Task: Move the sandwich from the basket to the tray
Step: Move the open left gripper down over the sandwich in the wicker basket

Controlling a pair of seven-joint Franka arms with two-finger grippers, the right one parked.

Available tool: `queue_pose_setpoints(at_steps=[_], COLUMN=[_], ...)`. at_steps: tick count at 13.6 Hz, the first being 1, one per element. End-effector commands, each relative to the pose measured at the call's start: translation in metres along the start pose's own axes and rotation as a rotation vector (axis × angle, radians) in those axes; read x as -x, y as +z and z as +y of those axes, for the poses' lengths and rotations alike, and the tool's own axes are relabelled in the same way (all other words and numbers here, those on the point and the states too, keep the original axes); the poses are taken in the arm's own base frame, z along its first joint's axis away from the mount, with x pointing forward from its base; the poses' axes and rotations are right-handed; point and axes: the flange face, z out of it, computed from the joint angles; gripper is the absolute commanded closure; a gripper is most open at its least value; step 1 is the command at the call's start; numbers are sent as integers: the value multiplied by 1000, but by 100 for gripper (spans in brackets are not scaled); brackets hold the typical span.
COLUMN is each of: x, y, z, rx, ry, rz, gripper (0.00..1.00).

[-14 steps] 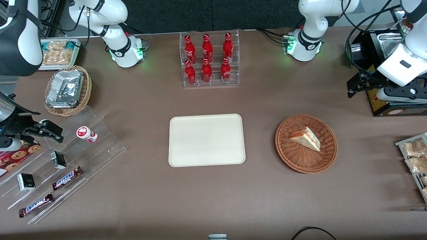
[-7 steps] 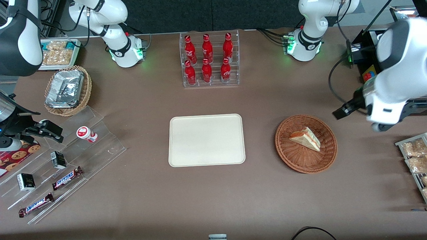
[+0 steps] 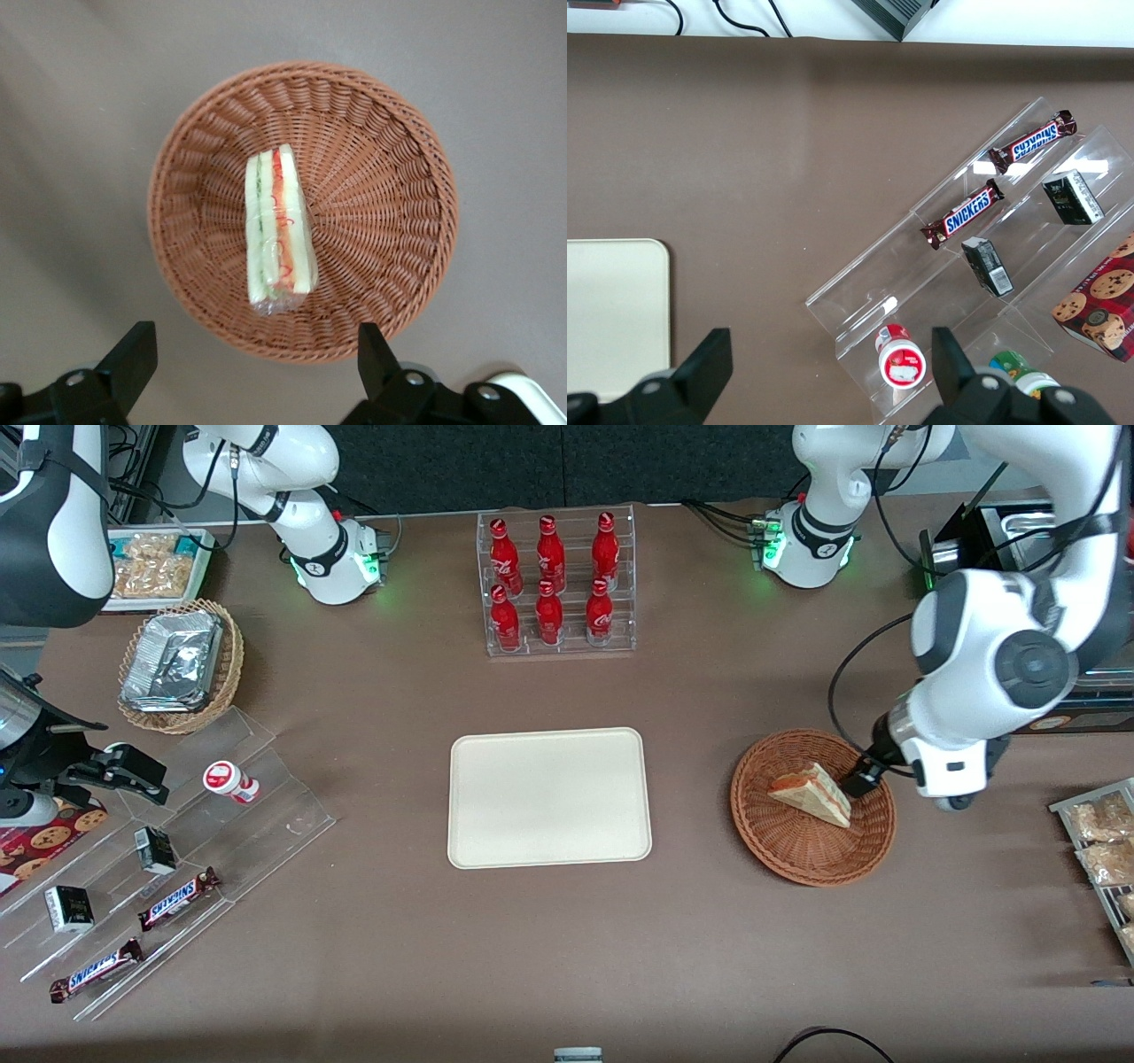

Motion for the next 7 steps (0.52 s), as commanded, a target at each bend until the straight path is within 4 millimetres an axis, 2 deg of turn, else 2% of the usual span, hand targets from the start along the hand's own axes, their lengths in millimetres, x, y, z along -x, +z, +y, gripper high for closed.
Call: queue_pose_setpoints(at_steps=[1, 4, 7], x=[8, 8, 4], y=[34, 74, 101], z=[-9, -9, -5], rx=[36, 46, 65], ry=[-25, -24, -48], rz=[28, 26, 22], gripper=[0, 0, 0])
